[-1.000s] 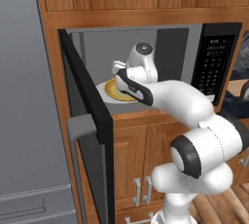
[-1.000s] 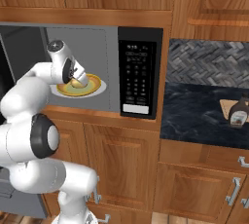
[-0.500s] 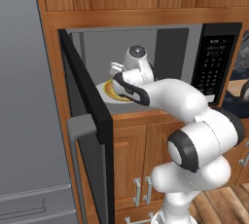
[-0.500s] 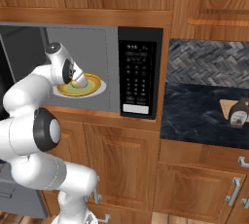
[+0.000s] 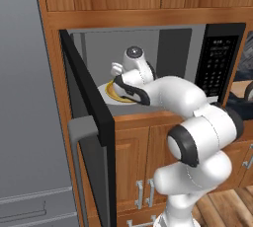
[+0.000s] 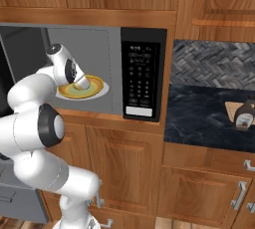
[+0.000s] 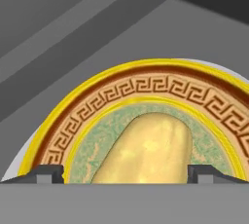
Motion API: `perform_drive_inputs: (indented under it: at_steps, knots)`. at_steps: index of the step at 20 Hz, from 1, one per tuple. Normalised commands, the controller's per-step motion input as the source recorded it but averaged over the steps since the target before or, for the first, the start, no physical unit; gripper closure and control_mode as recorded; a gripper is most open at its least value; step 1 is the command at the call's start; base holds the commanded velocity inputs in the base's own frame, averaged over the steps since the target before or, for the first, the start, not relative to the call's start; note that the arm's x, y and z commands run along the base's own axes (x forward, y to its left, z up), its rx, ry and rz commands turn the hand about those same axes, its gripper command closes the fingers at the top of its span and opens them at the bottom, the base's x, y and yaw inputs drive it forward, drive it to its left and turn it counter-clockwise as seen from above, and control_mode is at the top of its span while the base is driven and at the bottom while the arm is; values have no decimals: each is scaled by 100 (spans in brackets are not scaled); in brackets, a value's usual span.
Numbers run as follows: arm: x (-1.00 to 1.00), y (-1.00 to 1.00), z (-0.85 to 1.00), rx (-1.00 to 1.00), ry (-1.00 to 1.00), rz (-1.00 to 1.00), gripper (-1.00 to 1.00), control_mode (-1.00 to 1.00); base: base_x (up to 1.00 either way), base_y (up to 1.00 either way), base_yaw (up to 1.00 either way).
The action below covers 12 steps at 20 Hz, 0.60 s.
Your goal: Retrieve the reheated potato from the microwave, then place the potato, cheese, and condiment on the cutting board.
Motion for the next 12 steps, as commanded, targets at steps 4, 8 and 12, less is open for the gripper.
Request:
perform_drive_inputs:
  at_steps: [4, 8, 12]
  knots:
    - [6, 5, -17, 0, 8, -9, -100, -100, 0, 0, 0]
    - [2, 14, -26, 0, 11, -8, -100, -100, 0, 0, 0]
    - [3, 4, -29, 0, 8, -5, -100, -100, 0, 0, 0]
